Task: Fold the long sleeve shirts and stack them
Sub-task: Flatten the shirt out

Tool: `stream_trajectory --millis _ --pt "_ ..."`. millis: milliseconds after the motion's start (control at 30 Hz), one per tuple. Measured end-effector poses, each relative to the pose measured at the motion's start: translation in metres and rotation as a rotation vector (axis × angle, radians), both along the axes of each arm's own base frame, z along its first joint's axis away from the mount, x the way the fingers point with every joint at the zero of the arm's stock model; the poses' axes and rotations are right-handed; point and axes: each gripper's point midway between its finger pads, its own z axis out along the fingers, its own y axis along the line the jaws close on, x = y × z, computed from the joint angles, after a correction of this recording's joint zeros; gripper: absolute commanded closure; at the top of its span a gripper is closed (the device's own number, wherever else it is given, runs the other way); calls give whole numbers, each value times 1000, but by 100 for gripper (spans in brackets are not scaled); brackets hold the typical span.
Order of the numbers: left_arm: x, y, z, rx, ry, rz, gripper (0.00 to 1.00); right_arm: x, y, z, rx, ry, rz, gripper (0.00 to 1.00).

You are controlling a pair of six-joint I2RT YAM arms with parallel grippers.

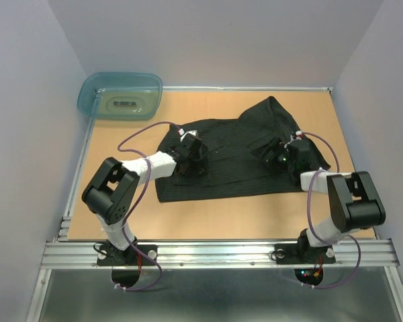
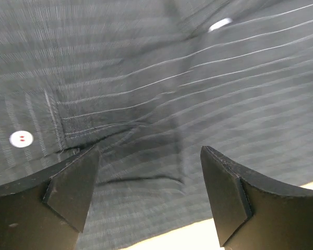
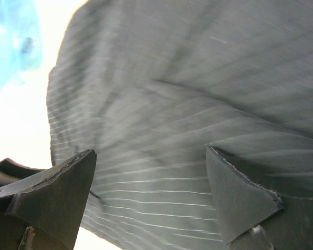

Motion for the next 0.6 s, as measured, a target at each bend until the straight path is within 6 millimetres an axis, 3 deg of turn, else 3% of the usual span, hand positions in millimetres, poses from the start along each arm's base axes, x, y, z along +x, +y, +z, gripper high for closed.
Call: stream_trajectory --millis 67,100,400,500,600 --pt "-4 6 -25 2 57 28 13 -5 -13 -22 38 36 -27 10" --pt "0 4 -22 -32 55 40 13 -7 -23 -32 69 54 -51 11" --pt "9 14 -18 -203 57 152 13 -17 -111 -31 171 -36 -266 11" --pt "5 19 -17 -219 63 165 13 -26 -127 -25 171 -56 -324 12" --pt "-3 27 -15 -202 81 175 10 -28 -133 -4 135 -106 -332 10"
